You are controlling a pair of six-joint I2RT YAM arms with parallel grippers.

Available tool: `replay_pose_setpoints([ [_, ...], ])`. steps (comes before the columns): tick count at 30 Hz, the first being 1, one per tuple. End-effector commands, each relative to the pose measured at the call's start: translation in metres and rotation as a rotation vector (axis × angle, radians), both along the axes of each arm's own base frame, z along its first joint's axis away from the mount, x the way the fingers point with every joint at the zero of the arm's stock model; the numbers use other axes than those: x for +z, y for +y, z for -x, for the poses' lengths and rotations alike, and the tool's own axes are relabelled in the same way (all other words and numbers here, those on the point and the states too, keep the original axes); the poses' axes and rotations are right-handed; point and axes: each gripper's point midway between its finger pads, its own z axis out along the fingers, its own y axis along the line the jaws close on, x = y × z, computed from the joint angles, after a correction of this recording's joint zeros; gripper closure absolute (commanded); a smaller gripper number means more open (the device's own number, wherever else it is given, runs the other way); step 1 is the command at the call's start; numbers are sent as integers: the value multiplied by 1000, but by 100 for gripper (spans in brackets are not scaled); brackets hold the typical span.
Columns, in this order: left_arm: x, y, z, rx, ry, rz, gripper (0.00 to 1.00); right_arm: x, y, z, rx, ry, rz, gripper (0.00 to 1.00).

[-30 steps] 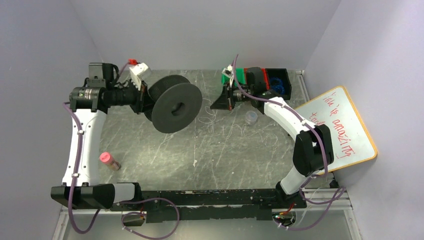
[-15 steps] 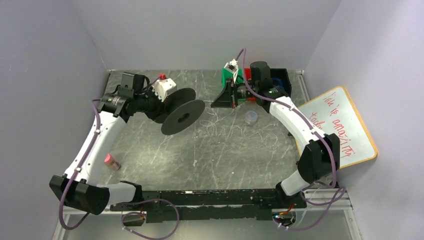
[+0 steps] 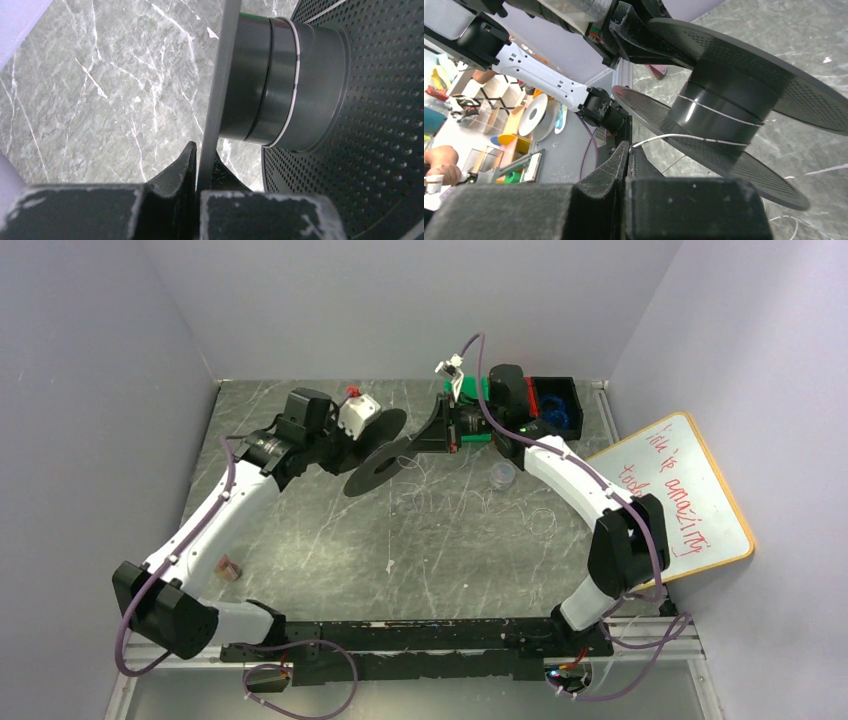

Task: Wrap the cables
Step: Wrap the cable around the cable reel.

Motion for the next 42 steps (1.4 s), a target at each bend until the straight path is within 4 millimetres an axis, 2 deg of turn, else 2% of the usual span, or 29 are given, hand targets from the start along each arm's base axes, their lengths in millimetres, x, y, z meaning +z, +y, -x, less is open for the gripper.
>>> replay_pose_setpoints([
  [1, 7, 35, -38, 308, -114, -64, 98, 27, 8, 44, 198, -30, -72, 100],
  [5, 0, 38, -45, 383, -89, -66, 98, 23, 21, 51, 224, -19, -66, 100],
  [13, -7, 31, -53, 459, -32, -15, 98, -3, 47, 65, 272, 16, -29, 100],
  [19, -1, 29, -58, 503, -23, 24, 98, -23, 59, 74, 300, 27, 3, 96],
  [24, -2, 30, -62, 533, -17, 21, 98, -21, 63, 83, 342, 44, -8, 93],
  [29, -5, 31, -63, 553, -6, 27, 98, -22, 68, 95, 375, 21, -6, 97],
  [33, 6, 34, -68, 571, -4, 68, 98, -32, 70, 102, 397, 13, 14, 98],
  [42, 46, 38, -74, 579, 28, 228, 98, -65, 78, 110, 432, 15, 77, 97],
])
